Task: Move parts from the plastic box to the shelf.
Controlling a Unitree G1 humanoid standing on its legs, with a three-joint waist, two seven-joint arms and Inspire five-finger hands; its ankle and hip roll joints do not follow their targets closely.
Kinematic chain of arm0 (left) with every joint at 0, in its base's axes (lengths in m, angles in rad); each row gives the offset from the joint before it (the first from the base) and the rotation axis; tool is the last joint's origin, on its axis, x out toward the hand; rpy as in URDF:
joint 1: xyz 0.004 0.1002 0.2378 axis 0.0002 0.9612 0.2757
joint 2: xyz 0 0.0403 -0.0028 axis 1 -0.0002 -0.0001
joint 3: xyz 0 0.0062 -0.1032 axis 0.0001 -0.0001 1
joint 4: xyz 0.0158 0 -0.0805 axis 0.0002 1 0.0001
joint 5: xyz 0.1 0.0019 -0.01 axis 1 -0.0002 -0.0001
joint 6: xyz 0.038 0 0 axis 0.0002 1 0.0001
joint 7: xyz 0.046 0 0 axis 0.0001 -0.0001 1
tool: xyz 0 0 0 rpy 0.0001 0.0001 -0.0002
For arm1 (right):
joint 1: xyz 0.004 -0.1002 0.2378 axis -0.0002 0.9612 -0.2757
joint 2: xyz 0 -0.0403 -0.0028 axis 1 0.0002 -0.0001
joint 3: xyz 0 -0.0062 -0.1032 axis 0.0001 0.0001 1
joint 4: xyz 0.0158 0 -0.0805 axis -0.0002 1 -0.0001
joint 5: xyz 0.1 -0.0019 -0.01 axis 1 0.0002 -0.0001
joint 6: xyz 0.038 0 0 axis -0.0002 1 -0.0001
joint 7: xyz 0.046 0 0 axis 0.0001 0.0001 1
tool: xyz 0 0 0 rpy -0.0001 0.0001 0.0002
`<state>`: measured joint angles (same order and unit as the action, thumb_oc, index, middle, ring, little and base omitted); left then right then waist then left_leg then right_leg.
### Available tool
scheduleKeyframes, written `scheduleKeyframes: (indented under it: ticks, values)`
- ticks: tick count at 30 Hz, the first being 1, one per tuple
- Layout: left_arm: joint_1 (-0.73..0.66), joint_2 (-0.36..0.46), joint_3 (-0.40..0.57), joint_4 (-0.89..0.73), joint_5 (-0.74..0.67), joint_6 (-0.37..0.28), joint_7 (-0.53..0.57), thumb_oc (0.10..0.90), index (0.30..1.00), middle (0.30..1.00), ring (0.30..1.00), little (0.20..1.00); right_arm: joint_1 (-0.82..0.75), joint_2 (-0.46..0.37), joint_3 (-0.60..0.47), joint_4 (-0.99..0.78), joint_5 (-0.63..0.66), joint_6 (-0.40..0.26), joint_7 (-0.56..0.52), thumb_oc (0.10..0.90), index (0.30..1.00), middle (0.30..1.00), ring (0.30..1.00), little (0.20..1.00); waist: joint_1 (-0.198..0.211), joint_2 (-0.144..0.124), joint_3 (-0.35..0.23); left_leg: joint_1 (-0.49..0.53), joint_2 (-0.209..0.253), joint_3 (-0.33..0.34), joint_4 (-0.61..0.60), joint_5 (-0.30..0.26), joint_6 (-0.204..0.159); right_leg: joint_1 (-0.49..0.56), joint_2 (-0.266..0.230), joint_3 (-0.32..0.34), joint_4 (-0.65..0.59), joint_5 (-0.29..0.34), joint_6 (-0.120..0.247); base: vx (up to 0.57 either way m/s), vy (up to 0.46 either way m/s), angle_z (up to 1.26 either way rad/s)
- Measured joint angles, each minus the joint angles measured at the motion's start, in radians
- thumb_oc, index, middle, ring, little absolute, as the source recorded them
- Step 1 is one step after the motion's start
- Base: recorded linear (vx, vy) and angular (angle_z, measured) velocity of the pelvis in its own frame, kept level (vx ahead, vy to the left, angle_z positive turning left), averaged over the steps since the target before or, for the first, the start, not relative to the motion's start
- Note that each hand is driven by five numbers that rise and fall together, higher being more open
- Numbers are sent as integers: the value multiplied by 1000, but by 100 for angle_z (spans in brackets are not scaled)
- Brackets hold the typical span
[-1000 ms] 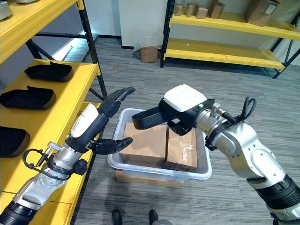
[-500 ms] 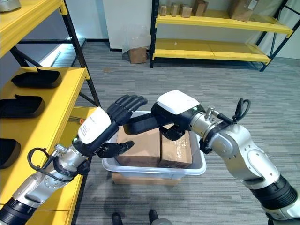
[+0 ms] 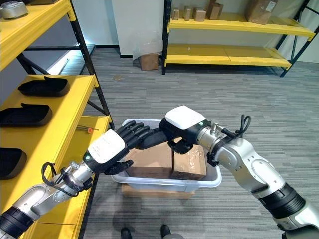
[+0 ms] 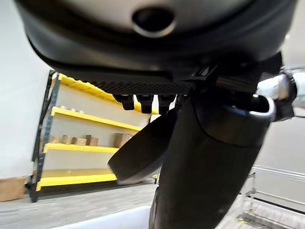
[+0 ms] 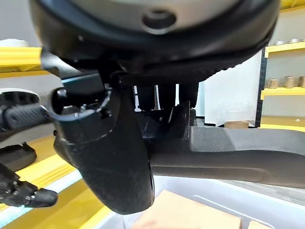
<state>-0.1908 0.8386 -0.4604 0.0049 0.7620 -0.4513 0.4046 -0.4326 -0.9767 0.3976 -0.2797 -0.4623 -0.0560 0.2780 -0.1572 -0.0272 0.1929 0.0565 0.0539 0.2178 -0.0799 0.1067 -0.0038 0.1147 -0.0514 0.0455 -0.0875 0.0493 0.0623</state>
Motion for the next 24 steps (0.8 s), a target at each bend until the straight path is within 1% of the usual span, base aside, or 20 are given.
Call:
scheduleKeyframes:
  ticks: [4,8,11,15,18,21,24]
  values:
    - [4,-1,1,2,-6,38,19,900,1000,1000,1000,1000,0,1,0,0,-9,-14,-18,400,300,300,300,300,5,0,0,0,0,-1,0,0,0,0,0,0,0,0,0,0,0,0]
    - [8,-19,5,2,-35,39,19,900,1000,1000,1000,1000,0,1,0,0,-9,-13,-28,400,300,300,300,300,16,0,0,0,0,-1,0,0,0,0,0,-1,0,0,0,0,0,0]
    - [19,-69,43,-11,-56,49,18,900,1000,1000,1000,1000,1,7,0,0,-9,-11,-28,400,300,300,300,300,25,-1,0,0,0,-4,0,0,0,1,0,-2,-1,0,0,0,0,0]
    - [22,-91,102,-27,-141,63,16,900,1000,1000,1000,1000,1,27,0,-3,-9,-10,-28,400,300,300,300,300,27,-2,1,-1,0,-5,0,0,0,1,0,-4,-1,0,0,0,0,0]
    - [37,-123,129,-54,-208,86,-16,900,1000,1000,1000,1000,1,27,0,-27,-8,15,-29,400,300,300,300,300,32,-4,1,-2,-1,-5,0,0,0,0,0,-4,0,0,0,0,0,0]
    - [64,-124,142,-99,-208,87,-48,900,1000,1000,1000,1000,1,28,0,-39,-6,22,-30,400,300,300,300,300,32,-10,1,-2,0,-6,-1,-1,-1,2,0,-6,-2,-2,1,11,-1,0]
    - [80,-123,144,-148,-208,88,-71,900,1000,1000,1000,1000,4,28,0,-42,-5,22,-31,400,300,300,300,300,41,-12,2,-3,0,-7,0,-1,-1,0,0,-6,-1,-2,2,-12,-4,1]
